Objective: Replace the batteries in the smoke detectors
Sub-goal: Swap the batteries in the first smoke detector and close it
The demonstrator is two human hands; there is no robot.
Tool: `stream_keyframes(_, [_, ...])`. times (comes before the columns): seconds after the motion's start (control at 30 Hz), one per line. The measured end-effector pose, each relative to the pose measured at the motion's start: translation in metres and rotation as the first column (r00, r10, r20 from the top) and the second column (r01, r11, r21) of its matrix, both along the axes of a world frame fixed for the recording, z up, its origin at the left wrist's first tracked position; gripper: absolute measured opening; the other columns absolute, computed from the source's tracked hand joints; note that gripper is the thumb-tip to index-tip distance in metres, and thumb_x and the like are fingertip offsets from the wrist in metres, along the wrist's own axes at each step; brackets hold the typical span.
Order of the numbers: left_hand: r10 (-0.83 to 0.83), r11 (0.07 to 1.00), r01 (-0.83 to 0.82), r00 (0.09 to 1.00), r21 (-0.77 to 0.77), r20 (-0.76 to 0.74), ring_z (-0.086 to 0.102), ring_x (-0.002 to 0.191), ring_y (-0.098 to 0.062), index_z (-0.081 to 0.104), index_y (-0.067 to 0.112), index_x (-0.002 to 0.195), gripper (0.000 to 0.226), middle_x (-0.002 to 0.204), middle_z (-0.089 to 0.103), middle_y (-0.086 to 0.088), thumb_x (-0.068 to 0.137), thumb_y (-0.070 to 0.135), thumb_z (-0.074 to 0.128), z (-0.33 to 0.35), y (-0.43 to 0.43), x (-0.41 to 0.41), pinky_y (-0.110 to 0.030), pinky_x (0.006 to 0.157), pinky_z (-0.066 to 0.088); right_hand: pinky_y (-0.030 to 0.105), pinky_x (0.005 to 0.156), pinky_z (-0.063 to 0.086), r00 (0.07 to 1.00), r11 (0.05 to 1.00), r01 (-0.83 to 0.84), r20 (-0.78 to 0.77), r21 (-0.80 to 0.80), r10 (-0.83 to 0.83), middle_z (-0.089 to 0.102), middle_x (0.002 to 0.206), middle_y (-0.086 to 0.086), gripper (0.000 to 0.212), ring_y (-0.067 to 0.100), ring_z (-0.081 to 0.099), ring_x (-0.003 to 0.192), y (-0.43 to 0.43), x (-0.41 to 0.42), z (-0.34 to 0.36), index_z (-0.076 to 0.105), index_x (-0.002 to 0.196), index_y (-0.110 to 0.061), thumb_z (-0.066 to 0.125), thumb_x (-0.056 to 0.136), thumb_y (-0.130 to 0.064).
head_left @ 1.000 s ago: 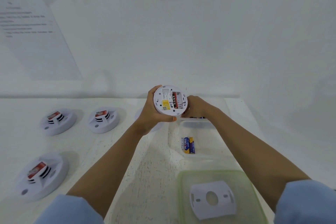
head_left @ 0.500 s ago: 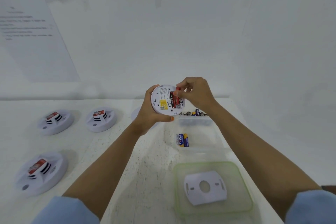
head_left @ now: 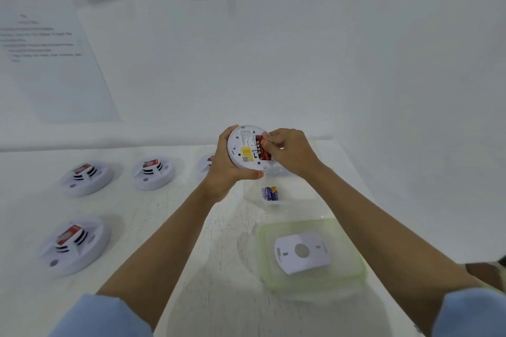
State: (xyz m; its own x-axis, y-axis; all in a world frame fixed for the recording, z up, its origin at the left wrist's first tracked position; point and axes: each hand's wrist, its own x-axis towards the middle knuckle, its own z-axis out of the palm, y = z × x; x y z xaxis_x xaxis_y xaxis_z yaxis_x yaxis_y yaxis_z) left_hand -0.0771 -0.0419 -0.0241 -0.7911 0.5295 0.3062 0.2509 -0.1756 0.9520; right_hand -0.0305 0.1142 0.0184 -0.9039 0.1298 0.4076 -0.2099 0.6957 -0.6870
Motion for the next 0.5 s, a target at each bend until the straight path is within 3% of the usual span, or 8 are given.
stream_keyframes(0.1, [-0.002,1.0,0.002,1.0,0.001,0.009,0.051,0.114,-0.018,0.031,0.023,0.131,0.106,0.127,0.046,-0.002,0.037,0.011,0.081,0.0,-0.002,0.011,-0.031,0.075,0.056,0.029,0.077,0.05,1.0,1.0,0.023,0.015,0.004,-0.023,0.065,0.101,0.02,0.027,0.029,0.062,0.092,-0.005,0.013,0.001,0.071,0.097,0.004,0.051,0.093,-0.014])
stream_keyframes(0.27, [-0.01,1.0,0.009,1.0,0.002,0.015,0.052,0.114,-0.018,0.032,0.022,0.131,0.107,0.127,0.047,-0.002,0.037,0.011,0.082,0.0,-0.006,0.029,-0.03,0.074,0.055,0.032,0.074,0.048,0.998,1.0,0.019,0.054,-0.001,-0.019,0.062,0.103,0.017,0.031,0.028,0.061,0.091,-0.011,0.033,-0.003,0.073,0.09,0.001,0.048,0.095,-0.017])
stream_keyframes(0.4, [0.012,1.0,-0.012,1.0,-0.002,0.014,0.05,0.118,-0.022,0.035,0.028,0.128,0.102,0.13,0.046,-0.005,0.038,0.012,0.082,0.002,-0.013,0.04,-0.033,0.079,0.055,0.032,0.085,0.047,0.985,0.995,-0.061,0.154,-0.074,0.072,0.062,0.114,0.012,0.032,0.025,0.059,0.1,-0.009,0.046,0.005,0.068,0.102,0.002,0.047,0.096,-0.021])
stream_keyframes(0.5, [0.012,0.999,-0.011,1.0,-0.033,0.02,0.05,0.119,-0.014,0.033,0.026,0.132,0.106,0.131,0.046,0.001,0.039,0.014,0.083,0.003,-0.023,0.053,-0.03,0.079,0.055,0.026,0.094,0.045,0.965,0.974,-0.139,0.197,-0.179,0.174,0.059,0.125,0.0,0.039,0.015,0.059,0.108,0.001,0.063,0.006,0.055,0.127,-0.012,0.06,0.088,-0.015])
